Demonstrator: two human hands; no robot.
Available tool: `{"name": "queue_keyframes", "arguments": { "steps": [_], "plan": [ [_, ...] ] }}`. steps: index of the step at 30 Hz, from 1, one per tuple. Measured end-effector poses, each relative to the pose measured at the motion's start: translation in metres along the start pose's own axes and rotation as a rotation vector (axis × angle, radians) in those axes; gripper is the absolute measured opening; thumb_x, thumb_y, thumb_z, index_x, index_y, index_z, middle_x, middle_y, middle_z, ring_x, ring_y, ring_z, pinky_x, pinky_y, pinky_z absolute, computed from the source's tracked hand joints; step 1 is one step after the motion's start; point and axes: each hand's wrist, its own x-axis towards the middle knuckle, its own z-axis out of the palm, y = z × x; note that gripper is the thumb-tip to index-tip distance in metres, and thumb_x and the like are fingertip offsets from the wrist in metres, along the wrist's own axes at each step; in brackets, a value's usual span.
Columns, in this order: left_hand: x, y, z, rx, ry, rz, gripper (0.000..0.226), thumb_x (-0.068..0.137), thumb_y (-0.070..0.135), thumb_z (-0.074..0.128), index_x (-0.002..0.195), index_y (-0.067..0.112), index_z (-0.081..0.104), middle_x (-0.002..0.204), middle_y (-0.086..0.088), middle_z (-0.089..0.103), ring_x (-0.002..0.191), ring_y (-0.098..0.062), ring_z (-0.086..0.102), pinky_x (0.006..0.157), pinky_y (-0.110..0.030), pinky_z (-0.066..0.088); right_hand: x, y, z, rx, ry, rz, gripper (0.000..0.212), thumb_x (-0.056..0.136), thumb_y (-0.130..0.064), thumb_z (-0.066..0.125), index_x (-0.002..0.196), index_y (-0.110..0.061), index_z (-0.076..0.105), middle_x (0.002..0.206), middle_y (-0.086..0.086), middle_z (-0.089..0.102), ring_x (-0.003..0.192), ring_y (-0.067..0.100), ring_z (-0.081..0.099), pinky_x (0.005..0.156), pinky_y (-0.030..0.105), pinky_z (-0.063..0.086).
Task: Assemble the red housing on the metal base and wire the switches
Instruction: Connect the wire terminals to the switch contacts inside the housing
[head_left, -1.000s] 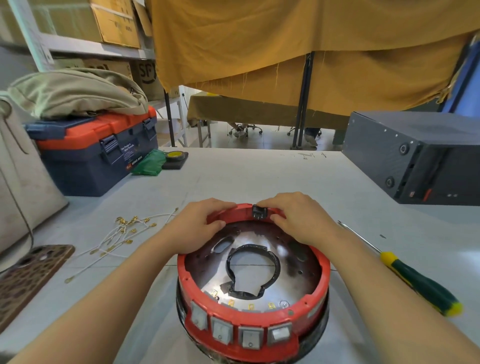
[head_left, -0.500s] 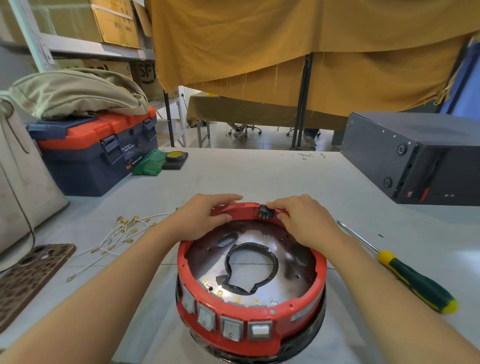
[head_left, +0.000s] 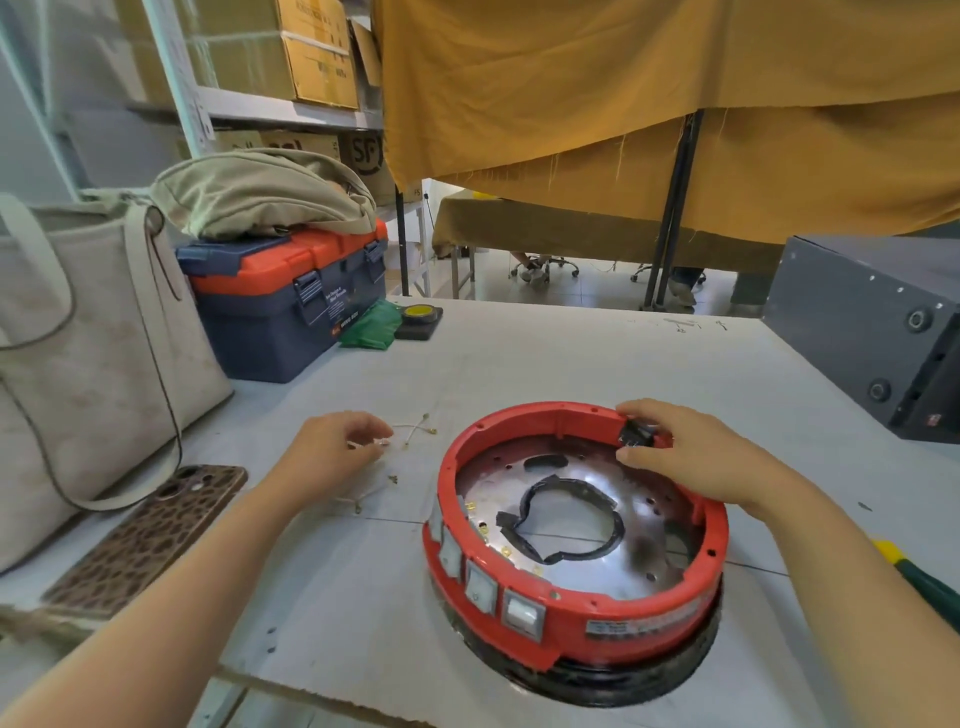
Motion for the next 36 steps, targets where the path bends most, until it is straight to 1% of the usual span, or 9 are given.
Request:
{"name": "queue_keyframes", "arguments": {
  "steps": [3, 7, 12, 15, 22, 27, 31, 33, 36],
  "plan": [
    [0.002, -0.006, 0.006, 0.042, 0.001, -0.002, 0.018, 0.087, 0.016, 0.063, 0.102, 0.021, 0.07, 0.105, 0.003, 0.066, 0.09, -0.009, 0.059, 0.081, -0.02, 0.042, 0.008, -0.001, 0.006, 0.135, 0.047, -0.004, 0.038, 0.089, -0.028, 0.062, 0.126, -0.027, 0.057, 0.126, -0.001, 0.06, 0.116, 0.017, 0.053, 0.103, 0.033, 0.038],
    [0.014, -0.002, 0.016, 0.09, 0.043, 0.026, 0.017, 0.087, 0.019, 0.062, 0.101, 0.02, 0.072, 0.104, 0.002, 0.066, 0.087, -0.01, 0.056, 0.082, -0.021, 0.04, 0.016, -0.001, 0.012, 0.153, 0.112, -0.025, 0.026, 0.089, -0.022, 0.063, 0.114, -0.029, 0.064, 0.115, -0.001, 0.066, 0.11, 0.017, 0.057, 0.097, 0.031, 0.04],
    [0.035, 0.007, 0.029, 0.103, 0.089, 0.063, 0.017, 0.087, 0.02, 0.061, 0.1, 0.018, 0.072, 0.1, 0.001, 0.067, 0.086, -0.012, 0.056, 0.076, -0.025, 0.043, 0.022, -0.002, 0.017, 0.163, 0.114, -0.045, 0.023, 0.088, -0.024, 0.063, 0.109, -0.035, 0.063, 0.107, -0.009, 0.065, 0.105, 0.012, 0.058, 0.09, 0.025, 0.038],
    [0.051, 0.012, 0.034, 0.088, 0.067, 0.055, 0.013, 0.086, 0.017, 0.063, 0.095, 0.015, 0.072, 0.098, -0.003, 0.067, 0.087, -0.017, 0.058, 0.08, -0.029, 0.048, 0.023, -0.001, 0.018, 0.15, 0.132, -0.057, 0.023, 0.088, -0.025, 0.064, 0.108, -0.036, 0.063, 0.106, -0.01, 0.066, 0.1, 0.008, 0.057, 0.086, 0.02, 0.035],
    [0.084, 0.018, 0.04, 0.129, 0.019, -0.088, 0.014, 0.085, 0.019, 0.067, 0.091, 0.007, 0.07, 0.1, -0.012, 0.068, 0.093, -0.029, 0.062, 0.084, -0.04, 0.052, 0.026, 0.0, 0.018, 0.165, 0.131, -0.08, 0.023, 0.088, -0.025, 0.064, 0.107, -0.037, 0.064, 0.105, -0.016, 0.065, 0.098, 0.002, 0.057, 0.076, 0.005, 0.033],
    [0.091, 0.022, 0.044, 0.094, -0.056, -0.104, 0.012, 0.086, 0.014, 0.066, 0.09, 0.004, 0.072, 0.101, -0.015, 0.069, 0.095, -0.029, 0.061, 0.077, -0.032, 0.05, 0.025, 0.0, 0.018, 0.176, 0.127, -0.091, 0.023, 0.088, -0.024, 0.064, 0.103, -0.041, 0.062, 0.103, -0.019, 0.064, 0.095, -0.002, 0.057, 0.076, 0.003, 0.034],
    [0.085, 0.022, 0.043, 0.047, -0.093, -0.023, 0.01, 0.088, 0.017, 0.063, 0.088, 0.008, 0.069, 0.1, -0.01, 0.068, 0.095, -0.024, 0.06, 0.081, -0.032, 0.048, 0.024, 0.0, 0.018, 0.162, 0.127, -0.073, 0.023, 0.088, -0.025, 0.063, 0.109, -0.036, 0.064, 0.106, -0.017, 0.065, 0.101, 0.006, 0.058, 0.081, 0.017, 0.036],
    [0.08, 0.023, 0.038, -0.063, -0.069, 0.024, 0.009, 0.089, 0.018, 0.062, 0.089, 0.012, 0.068, 0.093, -0.004, 0.068, 0.088, -0.018, 0.06, 0.076, -0.026, 0.047, 0.024, -0.001, 0.018, 0.155, 0.131, -0.066, 0.024, 0.088, -0.026, 0.063, 0.11, -0.036, 0.064, 0.106, -0.016, 0.065, 0.1, 0.007, 0.057, 0.083, 0.019, 0.035],
    [0.068, 0.032, 0.025, -0.344, -0.089, 0.084, 0.006, 0.087, 0.015, 0.065, 0.083, 0.016, 0.068, 0.074, 0.004, 0.065, 0.066, -0.005, 0.056, 0.062, -0.013, 0.043, 0.024, -0.001, 0.018, 0.151, 0.134, -0.062, 0.025, 0.089, -0.027, 0.062, 0.112, -0.037, 0.063, 0.104, -0.017, 0.063, 0.098, 0.007, 0.056, 0.082, 0.018, 0.034]
  ]
}}
